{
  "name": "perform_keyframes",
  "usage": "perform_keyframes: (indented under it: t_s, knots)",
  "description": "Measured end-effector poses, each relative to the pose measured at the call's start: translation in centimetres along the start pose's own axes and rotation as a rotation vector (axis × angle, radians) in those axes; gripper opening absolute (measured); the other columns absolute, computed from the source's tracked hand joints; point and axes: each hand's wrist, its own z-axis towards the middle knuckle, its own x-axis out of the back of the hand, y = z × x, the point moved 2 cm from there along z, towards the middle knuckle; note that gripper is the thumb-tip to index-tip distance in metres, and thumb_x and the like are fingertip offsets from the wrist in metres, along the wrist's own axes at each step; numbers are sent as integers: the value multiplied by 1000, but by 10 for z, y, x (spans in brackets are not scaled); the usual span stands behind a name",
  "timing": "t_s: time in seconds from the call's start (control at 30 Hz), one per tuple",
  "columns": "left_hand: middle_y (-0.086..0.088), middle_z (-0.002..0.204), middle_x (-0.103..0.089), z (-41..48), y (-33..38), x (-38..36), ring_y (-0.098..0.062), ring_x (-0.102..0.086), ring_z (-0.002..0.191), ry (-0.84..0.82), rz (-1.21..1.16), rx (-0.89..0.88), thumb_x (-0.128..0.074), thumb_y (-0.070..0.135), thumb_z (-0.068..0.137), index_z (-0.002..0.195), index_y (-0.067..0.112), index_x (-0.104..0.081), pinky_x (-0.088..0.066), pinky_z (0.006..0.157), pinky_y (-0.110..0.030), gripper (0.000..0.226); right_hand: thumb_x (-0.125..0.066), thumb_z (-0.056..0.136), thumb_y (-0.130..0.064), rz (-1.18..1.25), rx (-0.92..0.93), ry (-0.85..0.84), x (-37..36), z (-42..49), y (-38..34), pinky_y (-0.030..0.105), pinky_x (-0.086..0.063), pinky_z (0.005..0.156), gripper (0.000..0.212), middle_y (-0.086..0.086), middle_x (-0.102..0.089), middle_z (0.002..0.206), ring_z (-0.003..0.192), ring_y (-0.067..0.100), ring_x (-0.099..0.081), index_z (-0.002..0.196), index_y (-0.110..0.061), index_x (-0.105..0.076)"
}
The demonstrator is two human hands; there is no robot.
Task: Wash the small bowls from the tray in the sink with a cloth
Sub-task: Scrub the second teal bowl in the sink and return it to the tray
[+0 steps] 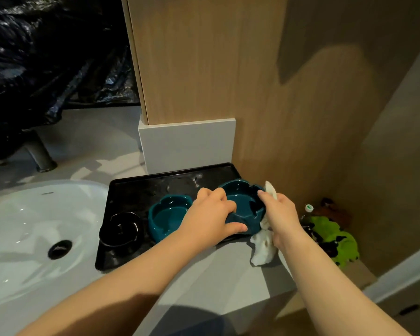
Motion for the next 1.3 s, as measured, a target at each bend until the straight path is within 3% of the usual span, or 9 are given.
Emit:
perform_keyframes:
  t_s: [0.23,0.33,0.53,0.83,0.97,1.07,1.17,1.23,1.3]
  knots:
    - [0,117,-48,6,-3,-15,-25,-37,109,-31,124,136,-50,61,86,119,18,-58,-43,93,-34,54,-47,89,-18,-52,-46,-45,-7,2,14,56,-51,88,12,12,-62,96,95,33,-61,84,-25,-54]
    - [-1,117,-49,7,-4,-19,-25,-38,108,-35,165,150,-48,61,87,120,17,-58,-43,93,-35,56,-46,90,-17,-95,-32,-61,-7,2,13,51,-52,87,14,10,-61,94,92,32,-60,83,-27,-53]
    - [-2,118,-49,10,-5,-27,-25,-39,108,-32,205,164,-46,61,87,120,16,-57,-44,93,-35,56,-38,89,-8,-148,14,-82,-1,-1,12,30,-39,61,20,6,-55,86,73,19,-47,95,-20,-53]
    - [0,126,-51,10,-3,-28,-25,-41,118,-34,331,120,-40,62,90,127,16,-50,-43,96,-34,60,-42,87,-8,-129,-5,-153,17,-17,6,40,-49,67,16,8,-54,87,76,24,-53,93,-19,-51]
    - [7,137,-44,-7,0,-8,-14,-34,133,149,-239,115,-54,53,87,140,19,-39,-31,106,-26,65,-47,83,-9,-180,-21,-319,18,-27,8,34,-47,64,13,9,-55,90,76,22,-55,93,-18,-48]
    - [12,127,-56,-24,1,0,-4,-51,116,78,-743,234,-61,40,87,132,27,-50,-41,98,-23,49,-50,80,-7,-193,-6,-528,10,-34,8,34,-46,66,16,10,-59,88,78,23,-58,93,-15,-55]
    - [5,80,-67,-36,-5,-2,-8,-61,75,83,-695,263,-66,33,84,87,26,-68,-51,73,-31,8,-55,73,-7,-209,36,-640,1,-38,11,36,-46,70,21,9,-61,85,79,23,-60,91,-15,-63]
    - [8,63,-57,-47,-12,-3,-7,-51,61,161,-739,336,-67,29,84,69,24,-60,-43,63,-27,17,-60,71,-10,-238,53,-669,-4,-41,14,37,-47,71,19,10,-61,86,80,24,-60,90,-14,-64]
    - [6,63,-55,-58,-19,-4,-11,-50,62,217,-891,418,-64,27,85,70,20,-54,-44,66,-35,19,-63,72,-15,-254,69,-708,-9,-43,19,36,-48,71,17,9,-61,88,81,24,-61,89,-14,-62]
